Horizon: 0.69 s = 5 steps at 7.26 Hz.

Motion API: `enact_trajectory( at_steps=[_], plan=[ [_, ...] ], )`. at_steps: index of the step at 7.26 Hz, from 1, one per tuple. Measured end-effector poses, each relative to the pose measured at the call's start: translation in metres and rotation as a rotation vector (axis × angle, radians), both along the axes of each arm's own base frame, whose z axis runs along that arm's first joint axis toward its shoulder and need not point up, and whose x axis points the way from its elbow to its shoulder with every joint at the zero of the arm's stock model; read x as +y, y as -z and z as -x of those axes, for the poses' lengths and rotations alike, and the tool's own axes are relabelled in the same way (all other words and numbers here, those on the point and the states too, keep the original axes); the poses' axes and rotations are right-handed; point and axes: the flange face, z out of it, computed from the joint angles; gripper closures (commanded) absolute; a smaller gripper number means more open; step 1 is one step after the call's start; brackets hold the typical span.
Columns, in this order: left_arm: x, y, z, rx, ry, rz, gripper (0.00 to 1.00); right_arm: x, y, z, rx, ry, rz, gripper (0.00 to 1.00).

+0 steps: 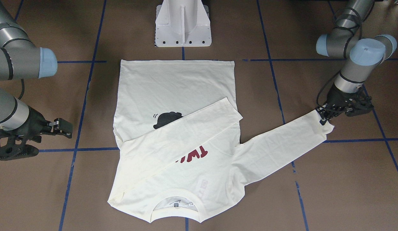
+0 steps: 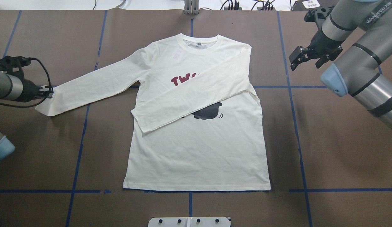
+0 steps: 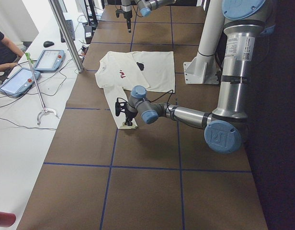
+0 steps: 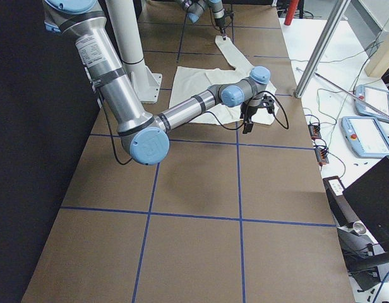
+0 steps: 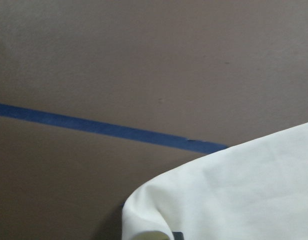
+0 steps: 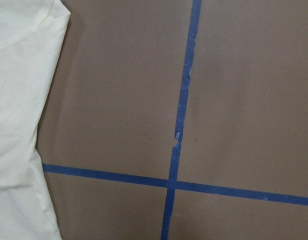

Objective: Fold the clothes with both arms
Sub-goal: 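Move the left gripper to the other sleeve cuff and grasp it, then carry the sleeve with the left gripper across the shirt front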

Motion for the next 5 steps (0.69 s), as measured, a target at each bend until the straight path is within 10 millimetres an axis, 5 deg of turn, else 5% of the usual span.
enact_trajectory(
  at_steps=[3,5],
  plan=[
    [-0.048,0.151,-0.042,-0.016,0.0,0.034,1.0,0.027,-0.04,-0.031,0.027,-0.015,0.021,0.0],
    [-0.058,0.254,-0.067,0.068,-0.01,0.07,1.0,0.044,-0.084,-0.055,0.041,-0.013,0.013,0.0]
  ],
)
